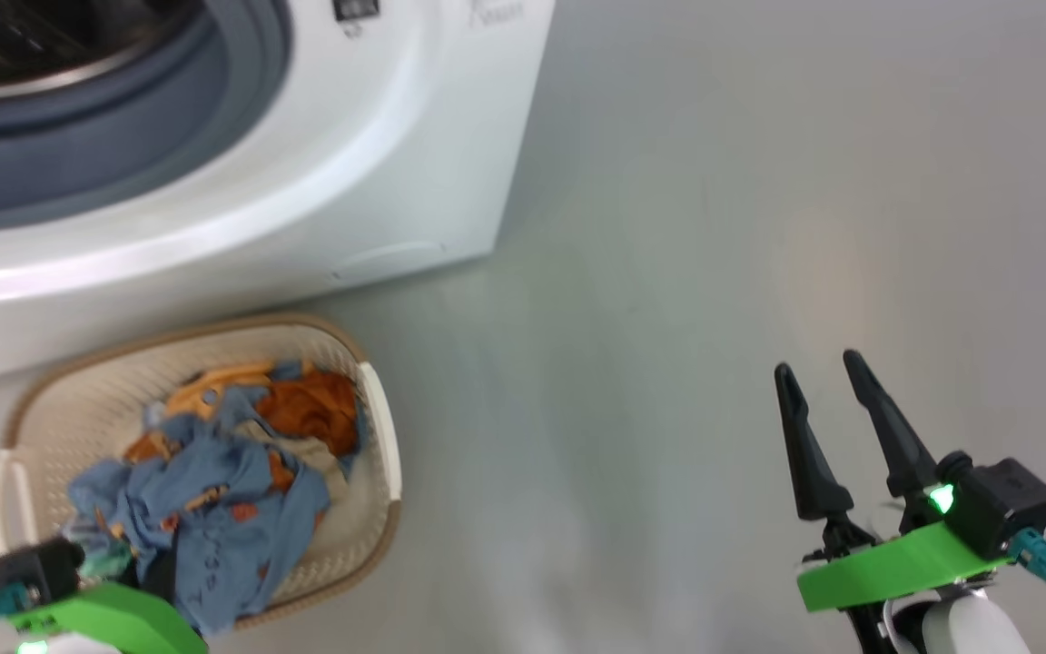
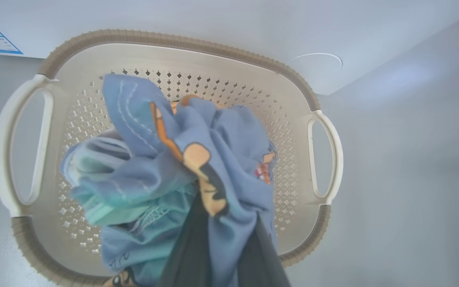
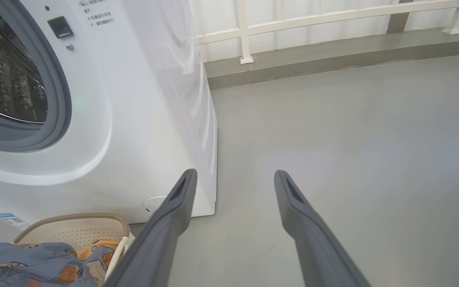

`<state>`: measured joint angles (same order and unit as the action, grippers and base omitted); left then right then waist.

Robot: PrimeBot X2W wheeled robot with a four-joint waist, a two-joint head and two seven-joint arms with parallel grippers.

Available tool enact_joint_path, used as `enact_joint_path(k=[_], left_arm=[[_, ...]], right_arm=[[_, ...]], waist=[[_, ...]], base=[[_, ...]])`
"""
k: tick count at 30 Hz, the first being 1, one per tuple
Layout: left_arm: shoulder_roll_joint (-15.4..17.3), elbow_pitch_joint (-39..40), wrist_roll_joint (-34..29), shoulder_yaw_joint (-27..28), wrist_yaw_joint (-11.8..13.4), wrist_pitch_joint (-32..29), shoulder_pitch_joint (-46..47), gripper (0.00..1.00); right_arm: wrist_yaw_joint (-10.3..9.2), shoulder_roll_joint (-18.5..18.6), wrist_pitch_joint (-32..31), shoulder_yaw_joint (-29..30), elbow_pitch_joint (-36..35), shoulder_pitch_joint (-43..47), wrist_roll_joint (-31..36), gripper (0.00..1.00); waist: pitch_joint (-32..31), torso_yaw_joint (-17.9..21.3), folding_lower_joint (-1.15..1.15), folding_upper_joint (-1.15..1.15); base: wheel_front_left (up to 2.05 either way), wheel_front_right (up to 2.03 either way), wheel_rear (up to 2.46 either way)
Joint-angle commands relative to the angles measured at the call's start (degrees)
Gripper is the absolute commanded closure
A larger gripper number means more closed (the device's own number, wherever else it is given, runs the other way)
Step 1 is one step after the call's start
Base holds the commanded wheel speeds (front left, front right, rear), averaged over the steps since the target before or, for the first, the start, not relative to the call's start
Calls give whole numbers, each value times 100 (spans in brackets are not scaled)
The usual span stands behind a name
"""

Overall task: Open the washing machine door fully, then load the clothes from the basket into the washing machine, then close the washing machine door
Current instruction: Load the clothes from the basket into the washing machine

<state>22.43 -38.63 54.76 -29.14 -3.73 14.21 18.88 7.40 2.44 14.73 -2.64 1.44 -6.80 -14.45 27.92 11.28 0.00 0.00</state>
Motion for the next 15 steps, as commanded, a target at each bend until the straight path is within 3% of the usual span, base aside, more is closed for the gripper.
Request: enact_joint_path(k=[1, 15], left_arm=[[100, 259, -172, 352, 83, 78, -271, 100], [-762, 2200, -1902, 1673, 570, 78, -2009, 100]], right_arm=[[9, 43, 27, -75, -85, 169, 93, 0], [9, 43, 27, 165, 171, 838, 407, 0]], waist=[[-796, -396, 0, 0], [-2139, -820, 0, 0]], base=[[0, 0, 0], [0, 0, 0]])
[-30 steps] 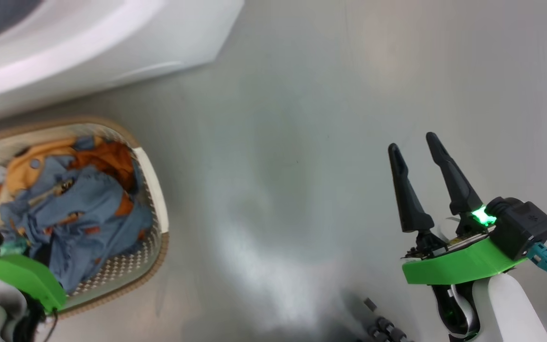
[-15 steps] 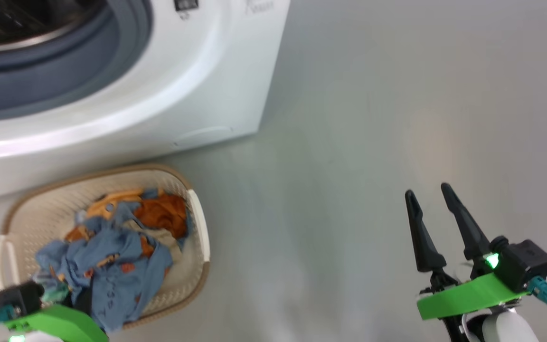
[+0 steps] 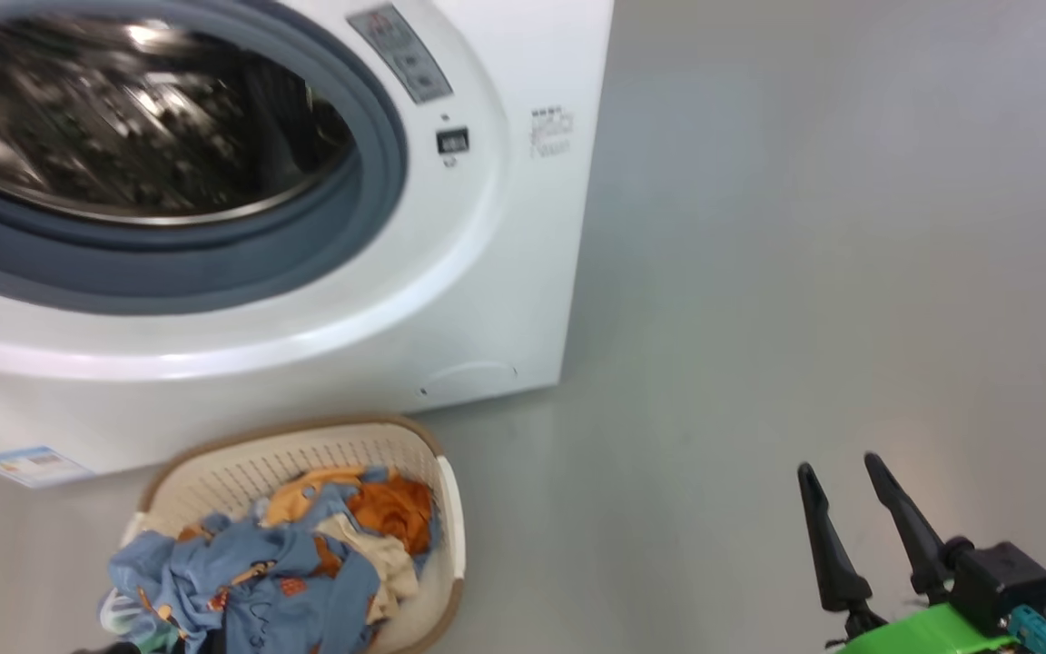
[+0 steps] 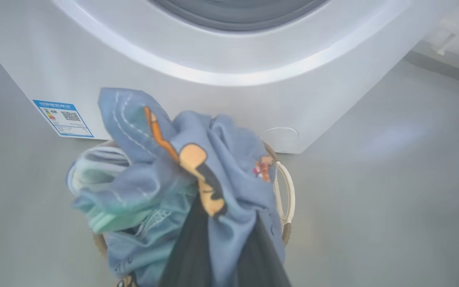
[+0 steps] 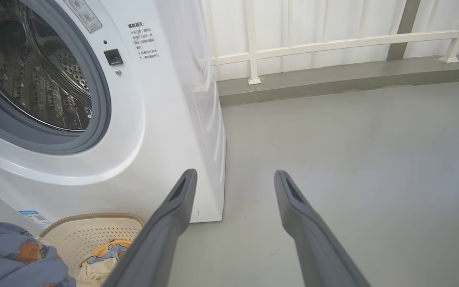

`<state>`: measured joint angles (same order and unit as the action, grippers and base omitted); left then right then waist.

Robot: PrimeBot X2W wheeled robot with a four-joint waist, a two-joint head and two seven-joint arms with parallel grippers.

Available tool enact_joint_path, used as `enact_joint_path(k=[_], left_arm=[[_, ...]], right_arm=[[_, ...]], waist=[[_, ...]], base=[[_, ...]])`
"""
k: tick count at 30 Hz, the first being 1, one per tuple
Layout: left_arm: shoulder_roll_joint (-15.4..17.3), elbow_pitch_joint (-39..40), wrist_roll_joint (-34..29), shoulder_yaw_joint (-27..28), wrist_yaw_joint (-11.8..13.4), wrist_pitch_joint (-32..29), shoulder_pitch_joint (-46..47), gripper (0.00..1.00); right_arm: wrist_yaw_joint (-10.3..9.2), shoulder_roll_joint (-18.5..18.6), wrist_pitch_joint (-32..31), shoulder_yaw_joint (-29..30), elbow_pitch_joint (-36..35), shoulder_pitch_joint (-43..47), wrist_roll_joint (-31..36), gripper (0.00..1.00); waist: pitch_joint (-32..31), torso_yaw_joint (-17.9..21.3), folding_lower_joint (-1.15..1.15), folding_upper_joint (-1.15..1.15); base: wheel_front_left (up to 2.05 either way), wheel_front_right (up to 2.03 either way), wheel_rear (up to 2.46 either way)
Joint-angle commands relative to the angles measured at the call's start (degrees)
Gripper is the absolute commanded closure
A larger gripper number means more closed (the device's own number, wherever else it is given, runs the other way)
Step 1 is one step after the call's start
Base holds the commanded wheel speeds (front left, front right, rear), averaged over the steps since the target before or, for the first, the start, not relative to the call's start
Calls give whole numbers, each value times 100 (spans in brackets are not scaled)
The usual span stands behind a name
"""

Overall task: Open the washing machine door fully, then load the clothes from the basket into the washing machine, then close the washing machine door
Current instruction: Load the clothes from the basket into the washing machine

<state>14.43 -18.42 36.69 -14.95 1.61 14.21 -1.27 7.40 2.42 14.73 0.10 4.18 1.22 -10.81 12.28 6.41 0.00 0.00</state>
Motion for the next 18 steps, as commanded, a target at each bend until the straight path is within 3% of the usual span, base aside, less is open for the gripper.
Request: enact_joint_path(k=[1, 10, 18], left_arm=[[-30, 304, -209, 329, 49, 78, -89, 100], [-704, 1312, -1223, 980, -71, 78, -858, 100], [-994, 1799, -1787, 1262, -391, 78, -1182, 100]], right_arm=[[9, 46, 27, -94, -80, 80, 59, 0], [9, 46, 27, 129, -11, 479, 146, 0], [9, 46, 27, 138, -6, 565, 123, 0]], waist=[[-662, -360, 0, 0], [-1315, -613, 0, 0], [-1507, -737, 0, 0]], base=[[0, 0, 0], [0, 0, 0], [0, 0, 0]])
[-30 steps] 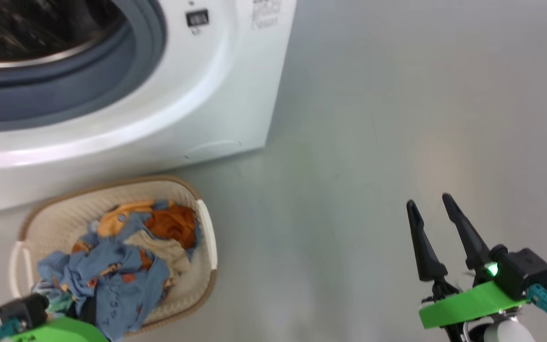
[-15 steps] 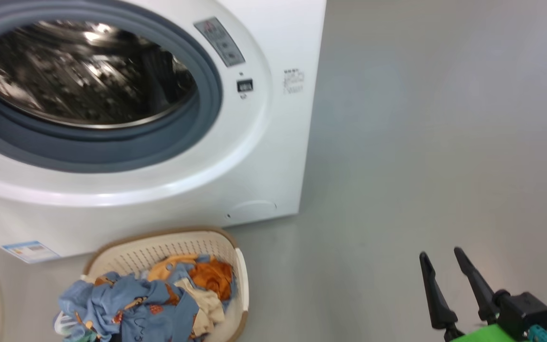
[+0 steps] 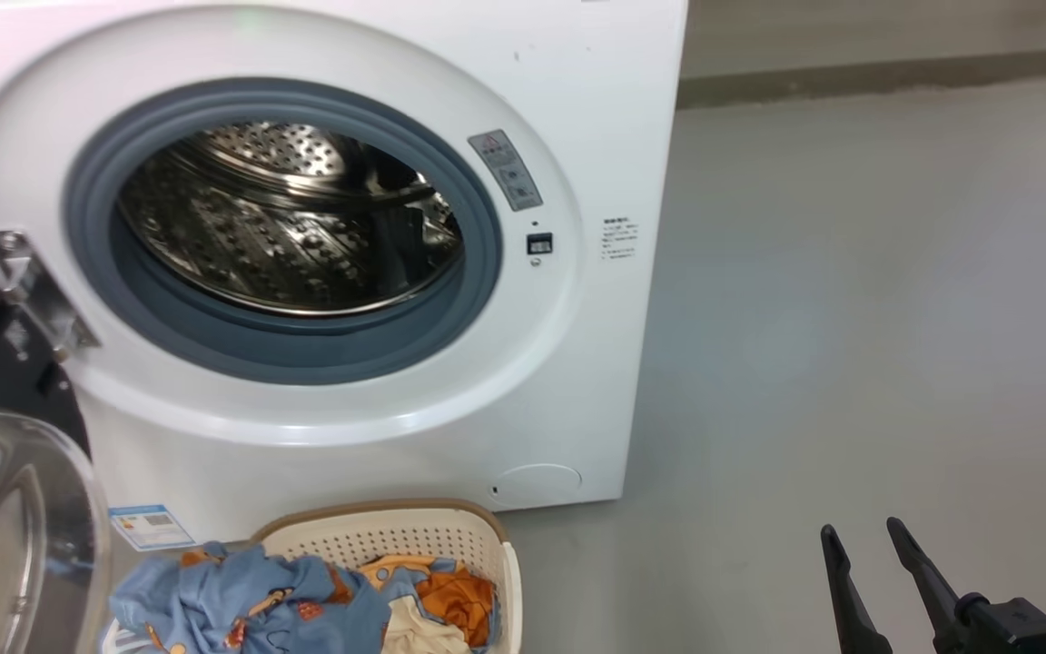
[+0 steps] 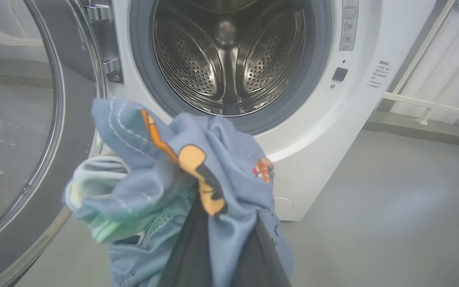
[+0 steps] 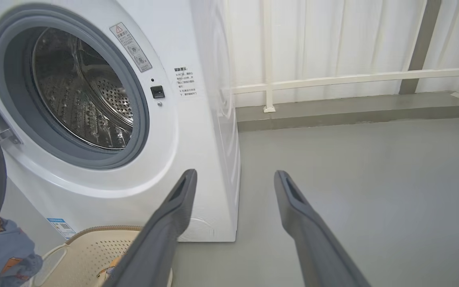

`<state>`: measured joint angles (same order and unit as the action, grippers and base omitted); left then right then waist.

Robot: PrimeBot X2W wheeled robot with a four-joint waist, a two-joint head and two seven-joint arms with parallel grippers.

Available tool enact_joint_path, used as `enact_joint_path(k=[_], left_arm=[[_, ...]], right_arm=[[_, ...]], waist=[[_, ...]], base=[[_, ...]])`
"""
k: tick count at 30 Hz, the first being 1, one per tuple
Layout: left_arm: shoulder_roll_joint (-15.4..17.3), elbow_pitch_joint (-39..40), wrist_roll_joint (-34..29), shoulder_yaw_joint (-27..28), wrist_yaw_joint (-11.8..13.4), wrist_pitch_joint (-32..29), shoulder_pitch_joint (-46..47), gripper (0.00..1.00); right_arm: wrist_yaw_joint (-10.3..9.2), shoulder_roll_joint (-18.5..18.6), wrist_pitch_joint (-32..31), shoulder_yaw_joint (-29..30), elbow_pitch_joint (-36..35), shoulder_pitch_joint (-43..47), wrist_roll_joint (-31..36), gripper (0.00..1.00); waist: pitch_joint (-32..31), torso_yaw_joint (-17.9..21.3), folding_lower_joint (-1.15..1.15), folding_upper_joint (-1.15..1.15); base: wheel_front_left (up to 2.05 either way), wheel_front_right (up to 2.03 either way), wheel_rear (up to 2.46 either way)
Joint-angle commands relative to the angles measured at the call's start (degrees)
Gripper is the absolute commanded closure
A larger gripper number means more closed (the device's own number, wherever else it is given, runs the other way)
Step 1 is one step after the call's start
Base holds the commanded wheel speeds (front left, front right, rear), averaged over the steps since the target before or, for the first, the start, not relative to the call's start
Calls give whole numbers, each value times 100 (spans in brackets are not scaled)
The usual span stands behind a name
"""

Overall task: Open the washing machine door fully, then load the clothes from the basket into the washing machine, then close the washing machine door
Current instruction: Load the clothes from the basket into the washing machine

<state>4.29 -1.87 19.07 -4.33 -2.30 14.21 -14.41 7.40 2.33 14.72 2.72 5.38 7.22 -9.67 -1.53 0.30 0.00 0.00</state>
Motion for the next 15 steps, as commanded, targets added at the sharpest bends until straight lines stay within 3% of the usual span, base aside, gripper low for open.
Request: enact_joint_path(k=[1, 15], left_arm=[[-10, 200, -75, 240, -29, 79, 94, 100], [-136, 496, -361, 459, -250, 79, -26, 100]], right_arm=[[9, 54, 28, -117, -120, -28, 4, 0], [9, 54, 28, -165, -49, 9, -20, 0]], waist=[[-148, -144, 0, 0], [-333, -212, 0, 0]], base=[[0, 0, 0], [0, 0, 0]])
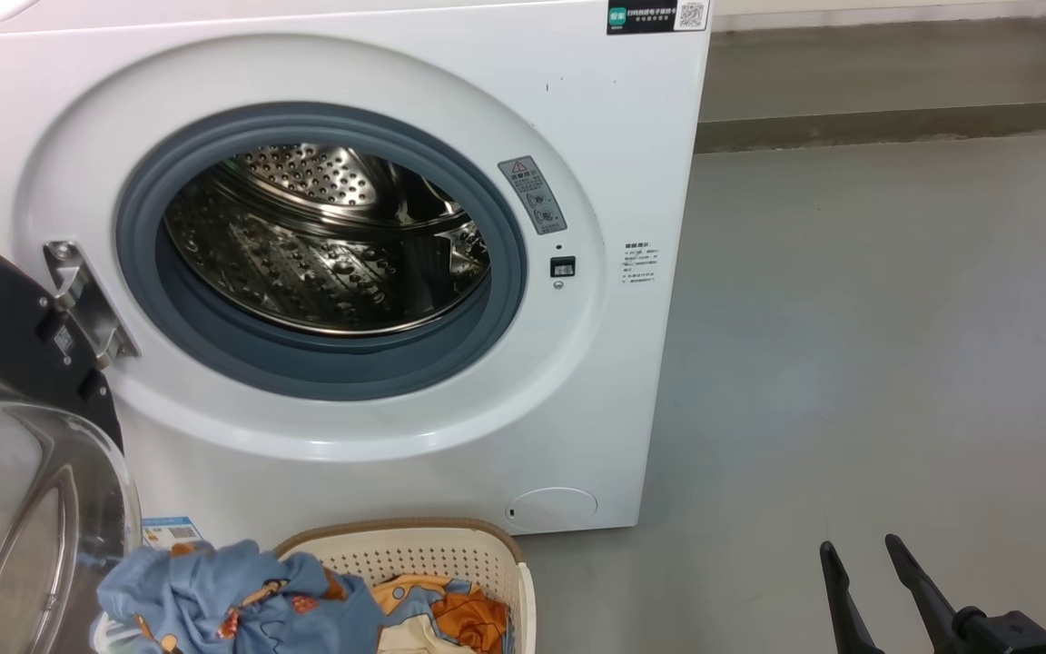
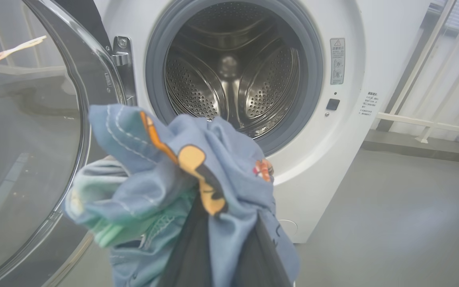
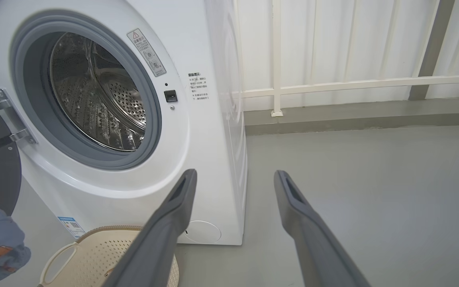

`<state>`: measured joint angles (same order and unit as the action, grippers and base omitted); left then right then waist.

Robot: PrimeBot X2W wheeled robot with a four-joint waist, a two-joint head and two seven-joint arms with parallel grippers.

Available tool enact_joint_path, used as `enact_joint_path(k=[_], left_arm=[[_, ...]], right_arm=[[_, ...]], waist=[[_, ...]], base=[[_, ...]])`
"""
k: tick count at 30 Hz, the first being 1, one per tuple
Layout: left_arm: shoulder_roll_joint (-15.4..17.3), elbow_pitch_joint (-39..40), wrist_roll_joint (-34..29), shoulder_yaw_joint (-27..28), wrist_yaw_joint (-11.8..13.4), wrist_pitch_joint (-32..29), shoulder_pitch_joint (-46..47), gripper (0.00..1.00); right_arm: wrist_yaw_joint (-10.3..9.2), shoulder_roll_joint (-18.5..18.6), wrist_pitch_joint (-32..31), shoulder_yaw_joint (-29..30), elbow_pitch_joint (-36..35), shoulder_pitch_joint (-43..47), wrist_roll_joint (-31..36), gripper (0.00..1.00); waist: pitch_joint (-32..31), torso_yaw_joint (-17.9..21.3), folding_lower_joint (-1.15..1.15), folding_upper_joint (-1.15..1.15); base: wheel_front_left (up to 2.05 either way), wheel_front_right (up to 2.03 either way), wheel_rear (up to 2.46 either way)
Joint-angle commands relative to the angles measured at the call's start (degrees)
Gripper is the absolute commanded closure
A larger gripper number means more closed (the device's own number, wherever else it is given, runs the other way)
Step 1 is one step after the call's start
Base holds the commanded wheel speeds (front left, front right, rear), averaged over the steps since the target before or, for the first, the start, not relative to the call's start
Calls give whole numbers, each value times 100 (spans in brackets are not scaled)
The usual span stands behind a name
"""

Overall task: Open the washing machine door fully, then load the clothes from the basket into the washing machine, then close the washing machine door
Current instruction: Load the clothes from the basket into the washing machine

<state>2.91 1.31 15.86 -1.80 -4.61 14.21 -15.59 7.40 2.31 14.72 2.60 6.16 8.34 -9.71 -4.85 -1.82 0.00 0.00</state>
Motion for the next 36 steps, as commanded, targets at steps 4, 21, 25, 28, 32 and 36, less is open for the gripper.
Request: enact_joint_path(k=[4, 21, 25, 28, 32, 36], left_arm=[[-1, 329, 4, 176, -18, 79, 109, 100], [-2, 581, 102, 227, -2, 79, 141, 100], [-3, 598, 99, 229, -3, 79, 151, 100], [-3, 609, 95, 227, -4, 79, 155, 100], [-3, 616, 108, 236, -12, 79, 160, 100], [-3, 616, 129, 238, -24, 79, 169, 100]], right_arm=[[9, 56, 28, -179, -142, -103, -17, 0], [9, 56, 28, -228, -184, -125, 22, 0], [9, 56, 28, -215, -180, -137, 24, 0], [9, 56, 28, -203, -175, -138, 18, 0], [9, 56, 28, -207, -168, -141, -6, 0], [9, 56, 28, -220, -164, -139, -20, 0]], waist=[[8, -3, 0, 0], [191, 51, 0, 0], [207, 77, 0, 0], [211, 93, 0, 0], [216, 108, 0, 0], [222, 110, 0, 0]], base=[[0, 0, 0], [0, 0, 0], [0, 0, 0], [0, 0, 0], [0, 0, 0], [0, 0, 0]])
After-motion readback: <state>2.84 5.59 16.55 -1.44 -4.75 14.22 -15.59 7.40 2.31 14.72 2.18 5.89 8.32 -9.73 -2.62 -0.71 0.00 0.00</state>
